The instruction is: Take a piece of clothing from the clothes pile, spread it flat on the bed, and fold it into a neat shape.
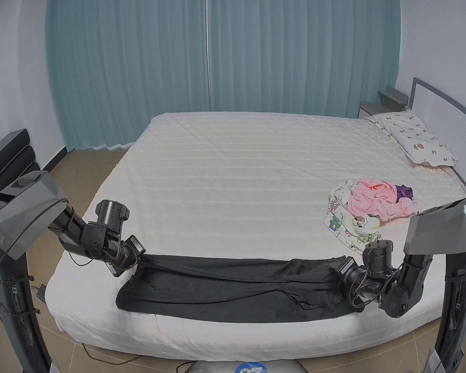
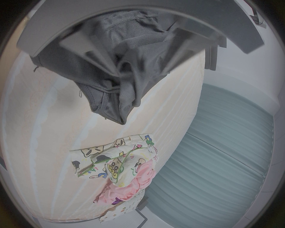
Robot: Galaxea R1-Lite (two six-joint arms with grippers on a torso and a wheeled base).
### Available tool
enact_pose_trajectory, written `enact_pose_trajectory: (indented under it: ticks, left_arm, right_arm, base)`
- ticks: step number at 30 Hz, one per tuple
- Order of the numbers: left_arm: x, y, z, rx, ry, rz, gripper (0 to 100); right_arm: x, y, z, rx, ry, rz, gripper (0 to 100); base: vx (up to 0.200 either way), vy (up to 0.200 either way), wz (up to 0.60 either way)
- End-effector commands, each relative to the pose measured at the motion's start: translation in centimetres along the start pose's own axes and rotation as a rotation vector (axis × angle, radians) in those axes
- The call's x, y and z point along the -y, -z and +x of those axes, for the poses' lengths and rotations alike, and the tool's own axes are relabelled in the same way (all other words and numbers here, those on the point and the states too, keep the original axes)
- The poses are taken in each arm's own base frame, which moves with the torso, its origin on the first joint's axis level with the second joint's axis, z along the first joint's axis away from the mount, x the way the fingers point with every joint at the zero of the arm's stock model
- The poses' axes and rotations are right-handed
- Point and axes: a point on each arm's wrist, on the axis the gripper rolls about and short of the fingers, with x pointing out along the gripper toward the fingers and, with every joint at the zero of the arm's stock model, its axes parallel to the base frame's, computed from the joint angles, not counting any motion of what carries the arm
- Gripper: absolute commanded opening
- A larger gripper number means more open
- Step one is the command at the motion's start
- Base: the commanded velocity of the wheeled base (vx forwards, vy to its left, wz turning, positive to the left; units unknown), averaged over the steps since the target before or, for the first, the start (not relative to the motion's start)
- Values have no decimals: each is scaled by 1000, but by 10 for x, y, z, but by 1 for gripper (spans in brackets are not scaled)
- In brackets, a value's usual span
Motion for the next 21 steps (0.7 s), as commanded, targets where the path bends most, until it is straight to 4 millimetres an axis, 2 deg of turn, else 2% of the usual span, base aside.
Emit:
enact_pose_trajectory:
  ticks: [1, 5, 8, 12, 16, 21]
  left_arm:
    - [0, 0, 0, 1, 1, 0, 0]
    - [1, 0, -2, 2, 4, 1, 0]
    - [2, -1, -3, 4, 9, -2, 0]
    - [2, -1, -3, 4, 9, -2, 0]
    - [2, -1, -3, 5, 10, -2, 0]
    - [2, -1, -3, 6, 9, -3, 0]
  right_arm:
    - [-5, -5, -5, 19, -24, 5, 100]
    - [-20, -24, -24, 70, -78, 23, 100]
    - [-18, -29, -27, 73, -76, 30, 100]
    - [-11, -32, -27, 46, -51, 22, 100]
    - [-4, -27, -25, -71, -45, 20, 100]
    - [-3, -26, -13, -90, -56, 19, 100]
  base:
    - [0, 0, 0]
    - [0, 0, 0]
    - [0, 0, 0]
    - [0, 0, 0]
    - [0, 0, 0]
    - [0, 0, 0]
